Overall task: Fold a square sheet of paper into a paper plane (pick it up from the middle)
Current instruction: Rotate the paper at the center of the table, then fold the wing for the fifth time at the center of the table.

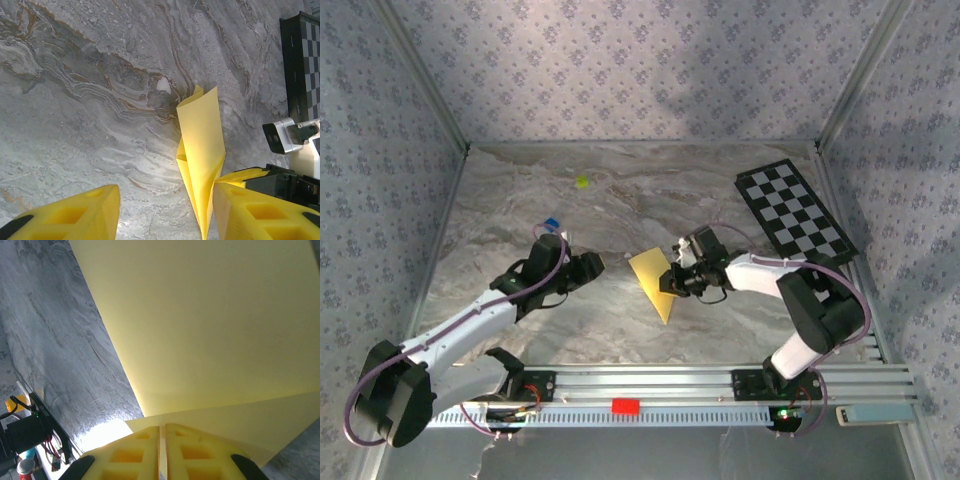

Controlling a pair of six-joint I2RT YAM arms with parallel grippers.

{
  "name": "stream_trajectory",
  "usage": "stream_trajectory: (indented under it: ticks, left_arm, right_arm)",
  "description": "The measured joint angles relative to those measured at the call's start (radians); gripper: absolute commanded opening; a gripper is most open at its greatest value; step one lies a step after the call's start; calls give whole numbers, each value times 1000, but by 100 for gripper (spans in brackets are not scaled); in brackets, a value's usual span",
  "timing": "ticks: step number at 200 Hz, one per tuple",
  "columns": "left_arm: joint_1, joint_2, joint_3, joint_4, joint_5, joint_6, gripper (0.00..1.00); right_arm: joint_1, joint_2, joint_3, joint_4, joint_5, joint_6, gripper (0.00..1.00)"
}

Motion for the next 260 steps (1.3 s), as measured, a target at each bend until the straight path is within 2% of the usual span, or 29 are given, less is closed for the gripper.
stream_trajectory:
  ticks: [46,99,119,138,163,180,199,213,223,260]
  left_arm:
    - [-1,2,0,23,11,-18,46]
    - [-7,44,-9,100,30,-63,37]
    - [-17,98,-8,153,47,-88,33]
    - [-35,171,3,190,59,-113,30]
    - [-67,270,53,214,60,-132,28]
    - [-83,315,89,227,62,-138,28]
    - [-100,350,119,243,63,-143,25]
    - [-112,381,136,261,70,-147,17]
    - [-120,412,153,268,80,-156,12]
    - [-174,543,228,284,111,-159,9]
  right_arm:
    - [25,87,23,-2,21,42,12]
    - [53,90,-34,181,50,293,12]
    - [95,74,-79,282,124,426,14]
    - [162,29,-140,362,246,565,15]
    - [250,-43,-192,382,385,687,21]
    - [274,-89,-200,364,426,707,22]
    - [251,-173,-199,320,463,687,22]
    - [217,-255,-199,257,490,658,23]
    - [175,-318,-203,219,501,616,23]
    - [-14,-441,-227,121,432,459,22]
